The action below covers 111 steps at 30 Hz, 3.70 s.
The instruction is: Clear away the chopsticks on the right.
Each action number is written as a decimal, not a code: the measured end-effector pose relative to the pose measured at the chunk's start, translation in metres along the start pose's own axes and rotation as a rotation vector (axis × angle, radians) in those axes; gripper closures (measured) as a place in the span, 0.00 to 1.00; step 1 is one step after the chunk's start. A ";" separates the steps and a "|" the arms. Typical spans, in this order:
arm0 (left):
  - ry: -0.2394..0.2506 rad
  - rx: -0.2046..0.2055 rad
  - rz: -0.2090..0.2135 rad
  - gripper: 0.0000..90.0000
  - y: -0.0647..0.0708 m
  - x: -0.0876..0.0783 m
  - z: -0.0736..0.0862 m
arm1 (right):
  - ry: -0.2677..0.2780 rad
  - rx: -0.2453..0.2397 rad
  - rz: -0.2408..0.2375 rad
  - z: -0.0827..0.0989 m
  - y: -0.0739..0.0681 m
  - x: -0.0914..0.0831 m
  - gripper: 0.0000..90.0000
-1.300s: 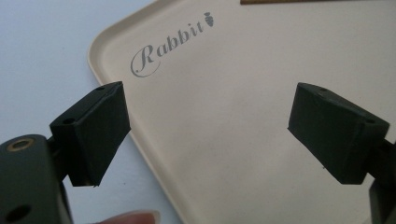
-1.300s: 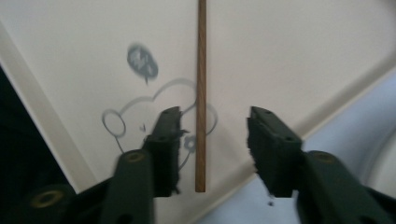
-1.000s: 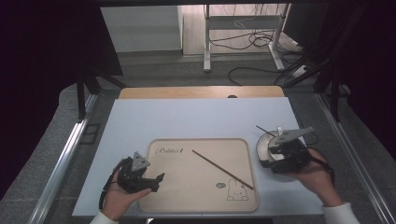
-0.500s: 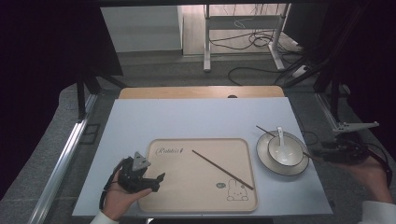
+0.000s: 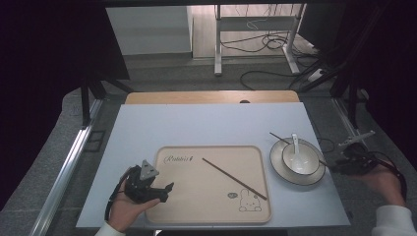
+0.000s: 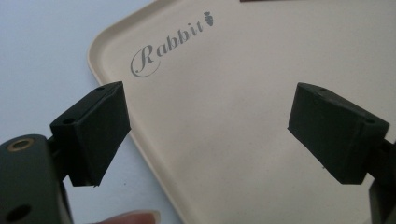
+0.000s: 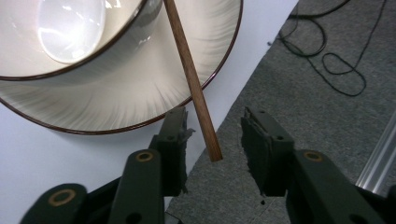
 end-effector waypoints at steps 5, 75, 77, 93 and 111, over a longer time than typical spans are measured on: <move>-0.001 0.000 0.001 0.14 0.000 0.000 0.000 | -0.048 -0.025 -0.008 -0.001 0.001 0.012 0.77; 0.003 0.005 -0.003 0.14 -0.003 -0.002 0.001 | -0.115 -0.420 -0.128 -0.090 -0.211 0.028 0.88; 0.004 0.004 -0.003 0.14 -0.003 -0.002 0.001 | -0.120 -0.436 -0.145 -0.088 -0.213 0.027 0.78; 0.012 0.001 0.001 0.14 -0.003 -0.004 0.000 | 0.103 -0.455 -0.268 -0.164 -0.290 0.012 0.60; 0.019 -0.012 0.005 0.15 -0.010 -0.006 0.004 | -0.006 -0.380 -0.329 -0.256 -0.318 0.081 0.99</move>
Point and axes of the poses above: each handheld gripper's, and its own axes: x roughly forward along the jaws, z roughly out of its underside, y roughly to its right, the point moved 5 cm from there along x, roughly forward along the jaws, and after that the axes turned 13 degrees about -y, right-handed, at the moved point
